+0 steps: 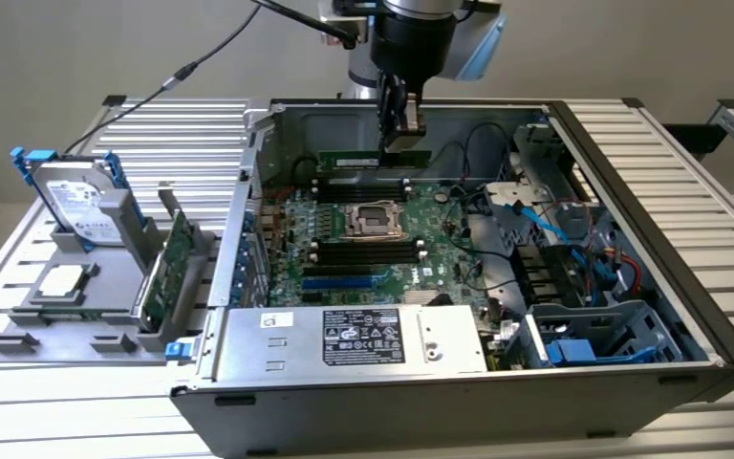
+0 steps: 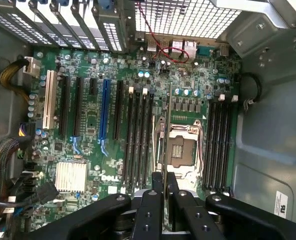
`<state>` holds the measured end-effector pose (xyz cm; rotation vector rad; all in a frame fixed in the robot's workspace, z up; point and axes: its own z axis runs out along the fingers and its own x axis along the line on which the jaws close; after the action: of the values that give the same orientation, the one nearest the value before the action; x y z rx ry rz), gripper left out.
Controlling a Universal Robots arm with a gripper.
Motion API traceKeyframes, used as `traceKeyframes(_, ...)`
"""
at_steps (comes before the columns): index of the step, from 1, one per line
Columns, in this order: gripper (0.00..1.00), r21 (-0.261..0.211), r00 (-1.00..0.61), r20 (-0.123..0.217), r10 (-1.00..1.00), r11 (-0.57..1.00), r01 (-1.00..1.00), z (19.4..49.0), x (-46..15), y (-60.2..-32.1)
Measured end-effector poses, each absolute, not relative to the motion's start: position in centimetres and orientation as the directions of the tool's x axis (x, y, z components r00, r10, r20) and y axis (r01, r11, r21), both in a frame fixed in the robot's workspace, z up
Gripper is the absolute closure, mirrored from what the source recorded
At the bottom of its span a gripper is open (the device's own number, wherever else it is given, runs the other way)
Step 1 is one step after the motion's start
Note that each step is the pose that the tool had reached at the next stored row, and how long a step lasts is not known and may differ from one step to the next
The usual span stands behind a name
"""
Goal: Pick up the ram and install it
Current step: 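Pick up the ram and move it above insertion slot, then insert the ram into the slot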
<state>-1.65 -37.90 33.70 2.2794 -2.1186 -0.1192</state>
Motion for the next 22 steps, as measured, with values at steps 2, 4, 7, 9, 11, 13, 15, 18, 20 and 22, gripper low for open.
traceKeyframes(2,0.85,0.072,0.072,-0.038,-0.997,-0.074,-0.995,33.69,-1.65,-37.9)
traceKeyframes(4,0.85,0.072,0.072,-0.037,-0.997,-0.074,-0.995,33.69,-1.66,-37.9)
traceKeyframes(7,0.85,0.072,0.072,-0.037,-0.997,-0.074,-0.995,33.69,-1.65,-37.9)
traceKeyframes(9,0.85,0.072,0.072,-0.037,-0.997,-0.074,-0.995,33.69,-1.65,-37.9)
traceKeyframes(11,0.85,0.072,0.072,-0.037,-0.997,-0.074,-0.995,33.69,-1.66,-37.9)
traceKeyframes(13,0.85,0.072,0.072,-0.037,-0.997,-0.074,-0.995,33.69,-1.65,-37.9)
traceKeyframes(15,0.85,0.072,0.072,-0.037,-0.997,-0.074,-0.995,33.69,-1.65,-37.9)
traceKeyframes(18,0.85,0.072,0.072,-0.037,-0.997,-0.074,-0.995,33.69,-1.66,-37.9)
traceKeyframes(20,0.85,0.072,0.072,-0.038,-0.997,-0.074,-0.995,33.38,-1.67,-37.95)
traceKeyframes(22,0.85,0.071,0.072,-0.037,-0.997,-0.074,-0.995,33.02,-1.7,-38.06)
